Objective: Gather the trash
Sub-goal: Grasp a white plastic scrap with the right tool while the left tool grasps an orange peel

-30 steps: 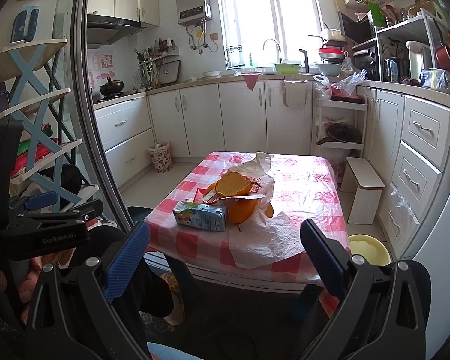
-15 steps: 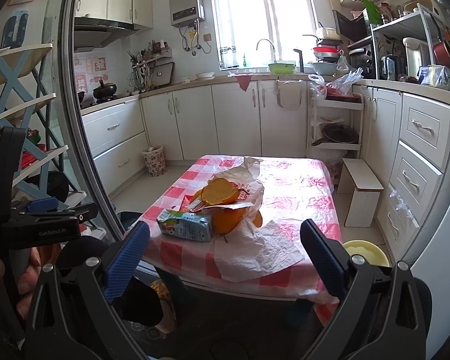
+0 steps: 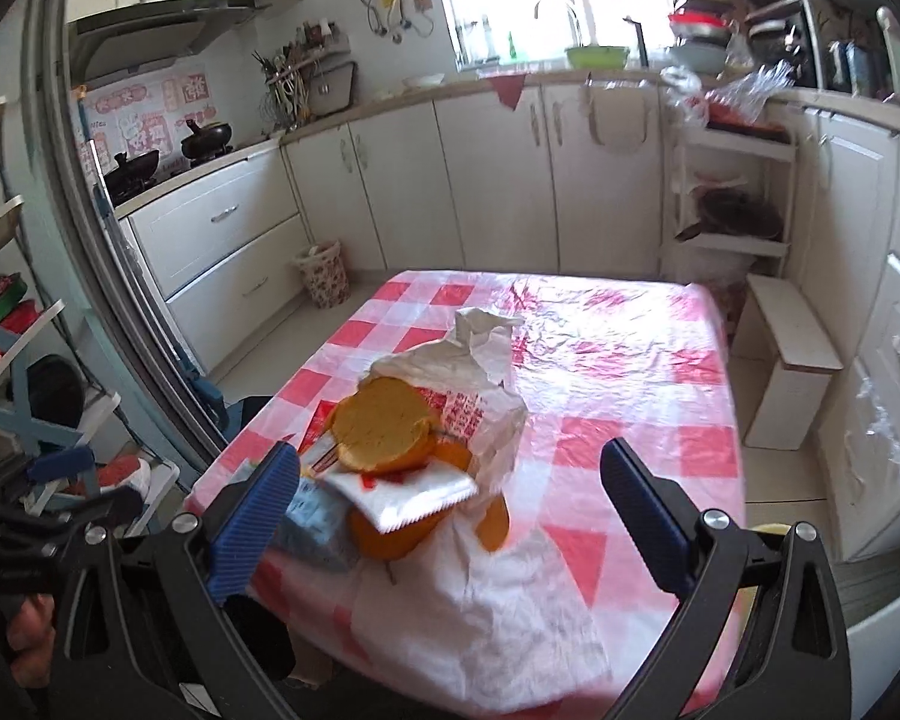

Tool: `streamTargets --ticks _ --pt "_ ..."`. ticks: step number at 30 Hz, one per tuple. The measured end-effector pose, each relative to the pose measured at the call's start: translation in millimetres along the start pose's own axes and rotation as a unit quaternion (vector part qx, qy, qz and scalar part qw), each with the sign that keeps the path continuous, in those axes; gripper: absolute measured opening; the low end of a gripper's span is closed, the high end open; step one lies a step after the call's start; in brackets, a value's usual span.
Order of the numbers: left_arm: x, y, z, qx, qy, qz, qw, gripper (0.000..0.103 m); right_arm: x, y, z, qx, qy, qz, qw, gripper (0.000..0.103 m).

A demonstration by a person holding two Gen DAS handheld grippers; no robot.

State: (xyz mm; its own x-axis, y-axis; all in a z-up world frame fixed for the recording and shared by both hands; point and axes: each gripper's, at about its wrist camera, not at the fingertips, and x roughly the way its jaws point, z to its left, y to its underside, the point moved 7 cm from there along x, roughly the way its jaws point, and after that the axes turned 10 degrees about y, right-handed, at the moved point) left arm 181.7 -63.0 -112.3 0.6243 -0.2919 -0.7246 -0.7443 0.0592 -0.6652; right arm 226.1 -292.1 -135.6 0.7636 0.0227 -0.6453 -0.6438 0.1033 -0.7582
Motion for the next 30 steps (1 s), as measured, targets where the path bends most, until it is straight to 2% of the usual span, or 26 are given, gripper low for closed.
streamTargets --ticks 4,8,12,13,14,15,16,17,18,19,20,21,26,30 --pt "44.0 -21.0 -10.7 0.015 0.012 0.009 0.9998 0.095 55.4 -20.3 -3.1 0.006 -0.014 0.031 0.999 0.096" --pt "99.8 -40.4 -17.4 0.020 0.028 0.044 0.9984 0.095 104.1 -26.9 -1.9 0.010 -0.039 0.063 0.997 0.096" --pt "136.4 -55.1 -24.5 0.031 0.031 0.057 0.9974 0.094 130.3 -26.8 1.3 0.039 -0.071 0.090 0.993 0.096" --pt "142.2 -57.8 -26.8 0.036 0.032 0.058 0.9971 0.088 132.6 -28.1 2.5 0.042 -0.078 0.089 0.992 0.092" --pt "148.3 -60.7 -28.8 0.039 0.032 0.060 0.9969 0.077 133.2 -29.3 5.2 0.043 -0.089 0.089 0.991 0.084" --pt "155.6 -62.3 -30.4 0.039 0.035 0.065 0.9965 0.071 133.0 -31.0 8.2 0.044 -0.103 0.092 0.989 0.064" --pt "160.5 -62.4 -30.4 0.037 0.040 0.072 0.9960 0.057 132.1 -31.6 9.4 0.046 -0.116 0.098 0.987 0.054" --pt "168.3 -60.7 -30.0 0.030 0.048 0.083 0.9949 0.042 130.4 -32.8 9.2 0.047 -0.124 0.100 0.986 0.049" --pt "173.7 -59.3 -28.9 0.026 0.050 0.091 0.9942 0.034 130.8 -35.1 8.0 0.045 -0.127 0.096 0.986 0.039" --pt "178.1 -58.0 -27.3 0.023 0.051 0.098 0.9936 0.019 128.7 -37.3 5.2 0.044 -0.128 0.093 0.986 0.038" --pt "181.4 -57.3 -25.9 0.018 0.055 0.103 0.9930 0.010 126.9 -39.6 1.1 0.050 -0.131 0.089 0.986 0.027" --pt "182.6 -58.1 -24.1 0.014 0.060 0.102 0.9928 0.007 127.4 -41.4 -2.8 0.057 -0.135 0.086 0.985 0.013" --pt "162.8 -76.7 -14.5 -0.014 0.091 0.059 0.9940 0.006 122.3 -58.3 -25.7 0.097 -0.157 0.065 0.981 0.013" --pt "147.2 -90.8 -6.4 -0.053 0.139 0.022 0.9886 0.006 115.5 -68.6 -33.1 0.108 -0.168 0.047 0.979 0.013"
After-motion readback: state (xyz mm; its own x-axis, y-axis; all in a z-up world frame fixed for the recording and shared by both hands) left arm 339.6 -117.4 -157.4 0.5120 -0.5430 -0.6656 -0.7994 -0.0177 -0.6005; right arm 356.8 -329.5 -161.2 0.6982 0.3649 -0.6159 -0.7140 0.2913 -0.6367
